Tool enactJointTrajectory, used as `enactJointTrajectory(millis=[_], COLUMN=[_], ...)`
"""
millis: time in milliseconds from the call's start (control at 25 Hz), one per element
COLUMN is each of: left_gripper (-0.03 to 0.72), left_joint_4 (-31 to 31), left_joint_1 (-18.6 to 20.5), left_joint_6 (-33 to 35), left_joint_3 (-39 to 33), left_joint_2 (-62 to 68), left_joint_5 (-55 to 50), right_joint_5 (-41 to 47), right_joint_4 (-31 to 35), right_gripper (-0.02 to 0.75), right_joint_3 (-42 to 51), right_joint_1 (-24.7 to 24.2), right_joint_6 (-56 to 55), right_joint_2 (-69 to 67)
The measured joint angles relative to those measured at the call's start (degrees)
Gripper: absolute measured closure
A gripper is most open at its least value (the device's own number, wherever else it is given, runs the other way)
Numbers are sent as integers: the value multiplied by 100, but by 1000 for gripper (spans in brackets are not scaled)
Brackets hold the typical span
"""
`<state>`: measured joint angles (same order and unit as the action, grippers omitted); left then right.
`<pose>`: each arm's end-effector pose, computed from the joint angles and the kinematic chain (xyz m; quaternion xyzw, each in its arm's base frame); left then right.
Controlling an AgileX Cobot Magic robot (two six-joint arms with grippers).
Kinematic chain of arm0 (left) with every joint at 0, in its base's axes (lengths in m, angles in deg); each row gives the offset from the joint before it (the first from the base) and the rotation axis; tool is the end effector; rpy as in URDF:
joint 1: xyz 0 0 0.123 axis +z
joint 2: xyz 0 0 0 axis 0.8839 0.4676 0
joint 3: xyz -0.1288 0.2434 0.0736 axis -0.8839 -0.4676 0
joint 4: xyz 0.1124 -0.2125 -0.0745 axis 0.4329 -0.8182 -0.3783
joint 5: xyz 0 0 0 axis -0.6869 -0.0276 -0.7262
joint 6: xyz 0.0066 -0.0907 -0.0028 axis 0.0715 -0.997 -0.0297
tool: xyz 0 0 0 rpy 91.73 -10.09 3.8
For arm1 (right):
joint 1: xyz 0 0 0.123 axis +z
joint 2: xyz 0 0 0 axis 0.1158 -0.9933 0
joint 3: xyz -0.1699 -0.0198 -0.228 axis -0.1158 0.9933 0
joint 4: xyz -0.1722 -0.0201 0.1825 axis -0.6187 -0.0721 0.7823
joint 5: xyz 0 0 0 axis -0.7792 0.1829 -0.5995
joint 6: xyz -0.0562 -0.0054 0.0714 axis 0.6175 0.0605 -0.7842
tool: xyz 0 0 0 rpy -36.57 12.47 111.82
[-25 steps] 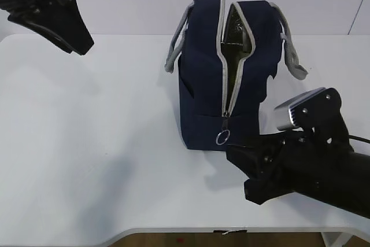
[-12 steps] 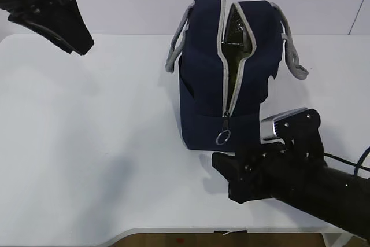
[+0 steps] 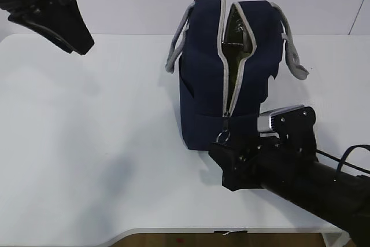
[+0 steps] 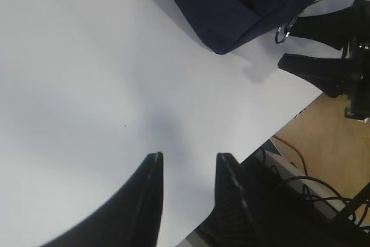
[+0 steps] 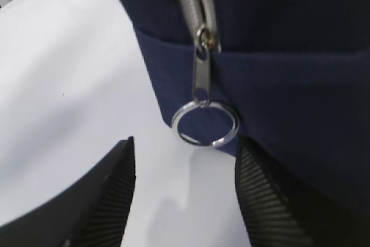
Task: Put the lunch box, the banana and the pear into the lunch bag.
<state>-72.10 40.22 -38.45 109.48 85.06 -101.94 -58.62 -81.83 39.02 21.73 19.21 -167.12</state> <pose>0.2966 -0.1517 0.3558 0.2820 0.9258 -0.1859 0.1699 0.2381 0.1402 0.1123 -0.1480 0.8045 0.2413 0.5221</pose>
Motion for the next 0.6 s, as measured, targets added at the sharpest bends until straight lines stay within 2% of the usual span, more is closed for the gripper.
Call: enactJointTrajectory(millis=[600], left_gripper=[452], left_joint_4=[32], left_joint_1=[0], left_joint_6=[-3], left_joint_3=[0], left_joint_2=[0], left_joint_5=[0], right_joint_5=[-122], right_joint_4=[-118], right_gripper=[293], right_joint_3=[-378], right_joint_1=[13], right_joint_6=[10], right_joint_2=[-275])
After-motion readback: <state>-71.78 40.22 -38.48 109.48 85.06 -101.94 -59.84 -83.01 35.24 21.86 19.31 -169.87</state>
